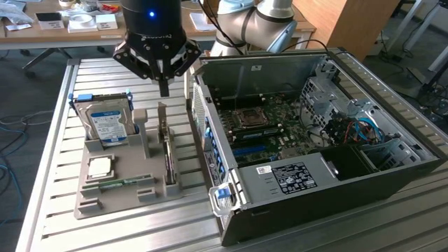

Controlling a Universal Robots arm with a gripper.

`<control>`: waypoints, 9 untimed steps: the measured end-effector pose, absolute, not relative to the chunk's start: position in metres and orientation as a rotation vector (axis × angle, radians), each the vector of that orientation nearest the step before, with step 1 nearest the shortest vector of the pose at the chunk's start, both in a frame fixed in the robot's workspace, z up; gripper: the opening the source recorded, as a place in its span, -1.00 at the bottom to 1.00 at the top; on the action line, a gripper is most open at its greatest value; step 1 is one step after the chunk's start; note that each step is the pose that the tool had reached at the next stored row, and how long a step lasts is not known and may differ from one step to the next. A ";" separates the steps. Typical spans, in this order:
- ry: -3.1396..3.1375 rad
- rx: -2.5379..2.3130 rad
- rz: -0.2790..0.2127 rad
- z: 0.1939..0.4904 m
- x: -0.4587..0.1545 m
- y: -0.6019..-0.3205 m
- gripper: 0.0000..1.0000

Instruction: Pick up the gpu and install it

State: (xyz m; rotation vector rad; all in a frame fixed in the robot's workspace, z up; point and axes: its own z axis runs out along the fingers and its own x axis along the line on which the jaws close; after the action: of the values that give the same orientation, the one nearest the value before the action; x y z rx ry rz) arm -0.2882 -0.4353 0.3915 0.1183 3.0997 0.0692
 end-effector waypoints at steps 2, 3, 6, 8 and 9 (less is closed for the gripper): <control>3.100 0.118 0.069 0.391 -0.288 -0.438 -0.79; 3.100 0.118 0.069 0.391 -0.288 -0.439 -0.79; 3.100 0.118 0.069 0.391 -0.289 -0.444 -0.79; 3.100 0.118 0.069 0.391 -0.289 -0.447 -0.79; 3.100 0.118 0.069 0.391 -0.289 -0.448 -0.79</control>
State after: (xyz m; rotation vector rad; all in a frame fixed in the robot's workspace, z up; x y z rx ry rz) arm -0.2890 -0.4484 0.3907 0.1183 3.0997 0.0692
